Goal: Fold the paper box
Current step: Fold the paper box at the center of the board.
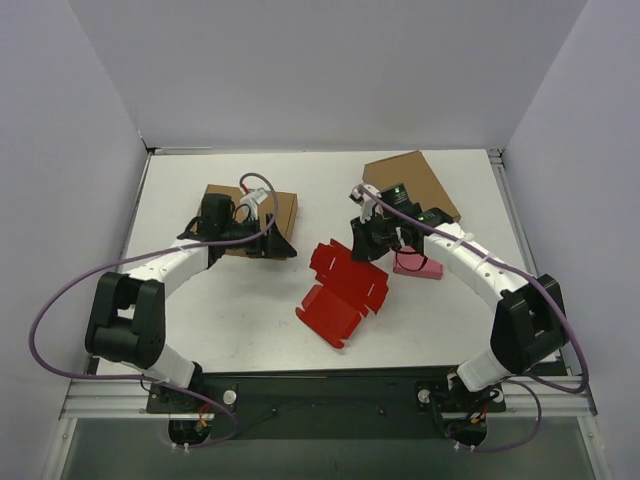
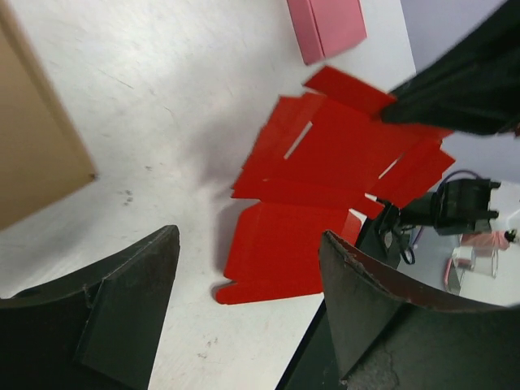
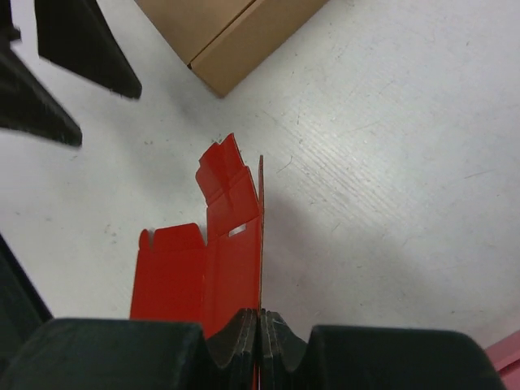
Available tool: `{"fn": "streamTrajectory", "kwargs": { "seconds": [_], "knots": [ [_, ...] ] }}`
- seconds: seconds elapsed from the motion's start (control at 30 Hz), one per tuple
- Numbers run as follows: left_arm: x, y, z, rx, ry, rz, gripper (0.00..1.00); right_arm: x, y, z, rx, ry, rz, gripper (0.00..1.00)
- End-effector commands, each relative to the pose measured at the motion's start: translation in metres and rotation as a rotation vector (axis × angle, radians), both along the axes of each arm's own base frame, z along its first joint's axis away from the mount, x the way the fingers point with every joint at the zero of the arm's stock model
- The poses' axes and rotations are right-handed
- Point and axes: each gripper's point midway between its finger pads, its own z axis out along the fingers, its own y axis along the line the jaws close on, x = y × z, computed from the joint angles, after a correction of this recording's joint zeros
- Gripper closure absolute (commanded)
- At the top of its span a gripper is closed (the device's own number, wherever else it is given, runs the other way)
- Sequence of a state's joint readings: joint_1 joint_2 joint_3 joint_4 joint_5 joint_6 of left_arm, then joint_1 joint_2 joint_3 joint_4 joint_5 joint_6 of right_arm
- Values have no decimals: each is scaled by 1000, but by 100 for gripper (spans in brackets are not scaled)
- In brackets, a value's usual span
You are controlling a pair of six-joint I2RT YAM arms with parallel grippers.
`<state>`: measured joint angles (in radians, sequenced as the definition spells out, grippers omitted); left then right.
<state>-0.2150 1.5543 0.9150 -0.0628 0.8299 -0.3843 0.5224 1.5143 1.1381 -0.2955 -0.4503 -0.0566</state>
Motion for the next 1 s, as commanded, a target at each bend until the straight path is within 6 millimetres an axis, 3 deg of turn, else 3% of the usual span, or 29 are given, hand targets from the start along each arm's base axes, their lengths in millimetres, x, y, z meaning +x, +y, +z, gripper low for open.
{"fn": "streamTrajectory", "kwargs": {
  "seconds": [0.0,0.27,0.73,0.97],
  "knots": [
    [-15,-18,0,-6,-112,-57,21,-12,18,27,222,163,27,100],
    [-10,-27,-10,-52,-139,2,21,-6,13,46,391,269,-30,100],
    [-13,-60,-22,-157,-101,-55,28,5,13,52,477,312,-65,100],
    [-16,-67,-18,-182,-95,-83,52,8,12,48,463,309,-81,100]
  ]
}}
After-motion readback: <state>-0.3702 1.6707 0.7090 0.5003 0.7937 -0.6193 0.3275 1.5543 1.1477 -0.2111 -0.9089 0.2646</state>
